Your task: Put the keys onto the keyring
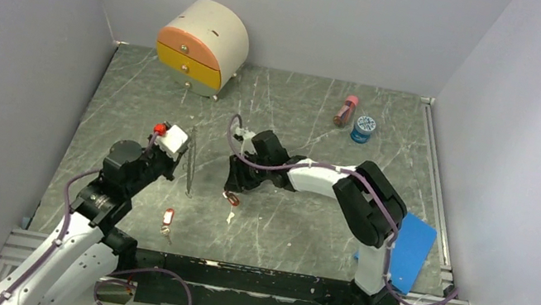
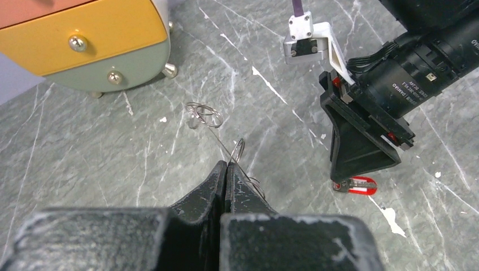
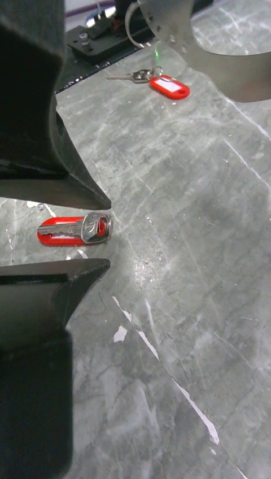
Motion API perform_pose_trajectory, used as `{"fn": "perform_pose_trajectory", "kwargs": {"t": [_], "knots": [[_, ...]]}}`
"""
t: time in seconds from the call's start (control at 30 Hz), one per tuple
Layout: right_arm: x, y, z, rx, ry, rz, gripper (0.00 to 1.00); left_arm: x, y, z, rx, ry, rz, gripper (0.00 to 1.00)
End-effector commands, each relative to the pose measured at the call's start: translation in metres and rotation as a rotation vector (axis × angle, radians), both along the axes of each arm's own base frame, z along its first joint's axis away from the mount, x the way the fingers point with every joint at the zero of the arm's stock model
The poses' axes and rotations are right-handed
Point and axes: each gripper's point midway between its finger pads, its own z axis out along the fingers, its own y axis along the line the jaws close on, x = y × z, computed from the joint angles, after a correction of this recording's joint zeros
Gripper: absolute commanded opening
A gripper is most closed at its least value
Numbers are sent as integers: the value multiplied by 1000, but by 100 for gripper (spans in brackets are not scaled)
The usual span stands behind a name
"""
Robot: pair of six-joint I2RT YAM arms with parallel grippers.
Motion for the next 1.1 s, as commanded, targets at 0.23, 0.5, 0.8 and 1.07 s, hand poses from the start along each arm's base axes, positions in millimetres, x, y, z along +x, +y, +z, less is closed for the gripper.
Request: {"fn": "perform_pose_trajectory", "kwargs": {"t": [0.23, 0.5, 0.8, 1.07], "knots": [[-5, -5, -16, -284, -52, -138, 48, -1, 5, 25, -7, -71, 15, 3], [-3, -15, -19, -395, -111, -150, 39, -1, 6, 22, -8, -71, 22, 3], [-11, -6, -4, -344, -99, -112, 12, 1, 5, 20, 0, -65, 18, 3], [-16, 1, 12, -289, -99, -60, 0, 2, 1, 16, 13, -45, -5, 2]]}}
